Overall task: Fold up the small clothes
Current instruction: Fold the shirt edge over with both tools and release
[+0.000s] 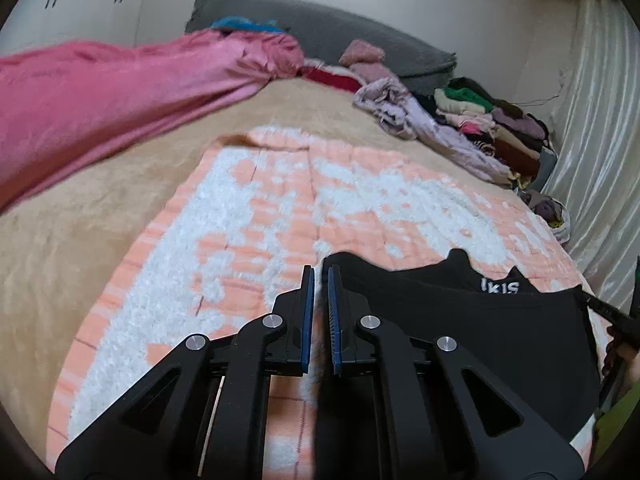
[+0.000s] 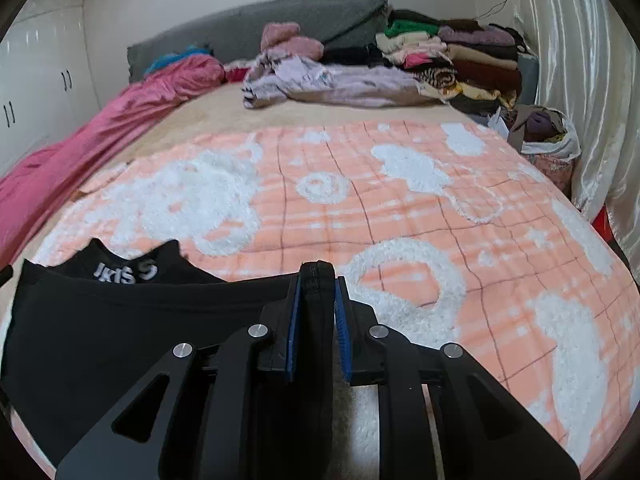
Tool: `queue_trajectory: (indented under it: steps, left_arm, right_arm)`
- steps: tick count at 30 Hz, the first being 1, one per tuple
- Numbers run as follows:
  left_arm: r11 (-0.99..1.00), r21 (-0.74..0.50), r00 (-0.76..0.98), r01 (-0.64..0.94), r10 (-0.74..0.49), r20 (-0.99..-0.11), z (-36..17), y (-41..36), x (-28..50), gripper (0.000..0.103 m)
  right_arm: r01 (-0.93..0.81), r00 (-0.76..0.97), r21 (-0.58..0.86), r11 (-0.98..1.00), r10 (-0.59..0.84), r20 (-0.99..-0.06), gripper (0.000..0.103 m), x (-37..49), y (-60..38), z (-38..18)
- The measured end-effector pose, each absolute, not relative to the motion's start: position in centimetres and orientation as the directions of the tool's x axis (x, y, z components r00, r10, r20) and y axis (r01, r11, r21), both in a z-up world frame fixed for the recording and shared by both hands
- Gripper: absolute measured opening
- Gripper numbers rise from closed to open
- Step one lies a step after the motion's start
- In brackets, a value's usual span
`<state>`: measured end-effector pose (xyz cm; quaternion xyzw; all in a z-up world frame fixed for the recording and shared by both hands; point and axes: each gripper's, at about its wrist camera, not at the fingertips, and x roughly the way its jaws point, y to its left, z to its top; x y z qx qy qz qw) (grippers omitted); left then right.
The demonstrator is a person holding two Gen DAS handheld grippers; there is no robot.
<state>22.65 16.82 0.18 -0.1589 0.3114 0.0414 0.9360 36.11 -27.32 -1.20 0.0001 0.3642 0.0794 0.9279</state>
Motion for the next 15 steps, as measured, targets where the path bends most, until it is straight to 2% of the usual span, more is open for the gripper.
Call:
queue_trajectory:
  steps: [2,4,7,13,15]
  left_arm:
    - [0.94,-0.281,0.78,-0.193,-0.027,-0.625,-0.6,17.2,23.0,0.002]
    - [0.93,-0.307,0.773,-0.204,-0.039,-0.634,-1.0,17.8,23.0,0.002]
    - [0.929,-0.313,0.783,-0.199,-0.041,-0.621,-0.5,18.0,22.4,0.002]
    - [0.95,-0.249,0.785,-0.187,-0.008,-0.619,0.4,16.8,21.1,0.002]
    - [0.956,-0.233,0.789,-0.18,-0.001,-0.614,0.7,16.3,20.7,0.01]
  right_arm:
    - [-0.14,0.672,0.045,0.989,0.128,-0.729,0.015,37.1,-27.1,-2.8]
    - [-0.139,0.663,0.032,0.99,0.117,-0.739,0.016,37.3,-27.0,-3.6]
    - [-0.11,0.67,0.012,0.994,0.084,-0.737,0.032,37.2,-27.3,-3.4]
    - [-0.075,0.699,0.032,0.997,0.075,-0.711,0.051,36.2,-28.0,-2.4]
    - [-0.067,0.707,0.045,0.997,0.079,-0.703,0.059,35.5,-28.2,-1.8]
